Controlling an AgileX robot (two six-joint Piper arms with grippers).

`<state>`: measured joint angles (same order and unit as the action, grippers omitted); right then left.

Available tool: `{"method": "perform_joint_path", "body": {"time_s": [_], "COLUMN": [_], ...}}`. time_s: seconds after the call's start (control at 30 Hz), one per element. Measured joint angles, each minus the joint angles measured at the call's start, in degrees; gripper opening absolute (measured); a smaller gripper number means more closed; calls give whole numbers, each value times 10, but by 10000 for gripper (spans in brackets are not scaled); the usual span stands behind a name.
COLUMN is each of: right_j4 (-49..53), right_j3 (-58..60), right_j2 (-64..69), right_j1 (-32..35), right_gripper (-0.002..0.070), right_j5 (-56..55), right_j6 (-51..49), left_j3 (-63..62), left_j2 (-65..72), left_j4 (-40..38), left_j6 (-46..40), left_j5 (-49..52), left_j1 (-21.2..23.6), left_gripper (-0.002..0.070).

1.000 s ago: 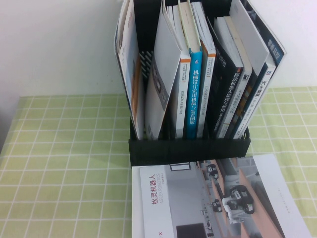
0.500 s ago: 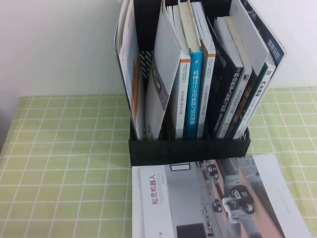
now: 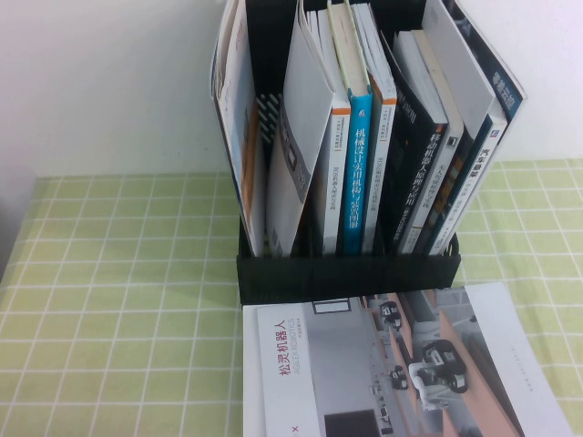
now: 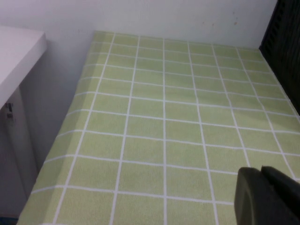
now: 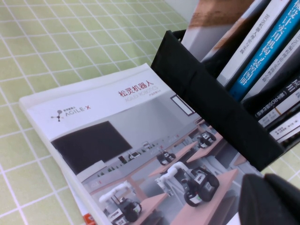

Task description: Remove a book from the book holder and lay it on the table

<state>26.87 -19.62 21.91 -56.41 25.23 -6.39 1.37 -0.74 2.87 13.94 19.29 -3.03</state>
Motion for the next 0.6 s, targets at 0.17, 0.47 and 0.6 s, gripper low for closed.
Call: {"method": "perform_joint_path", "body": {"time_s": [0.17, 0.47, 0.6], "right_j4": [0, 0, 0], "right_j3": [0, 36, 97], "right_j2": [0, -48, -105], "right_j1": [0, 100, 215], "right_gripper": [-2, -1, -2], "right_j5": [0, -38, -78], "right_j6": [0, 0, -19], "left_j3": [0, 0, 0], "left_j2": [0, 0, 0], "left_j4": [0, 0, 0], "left_j6": [1, 1, 2], "left_j5": [0, 0, 0], "left_j1": [0, 0, 0], "left_gripper": [-3, -3, -3]}}
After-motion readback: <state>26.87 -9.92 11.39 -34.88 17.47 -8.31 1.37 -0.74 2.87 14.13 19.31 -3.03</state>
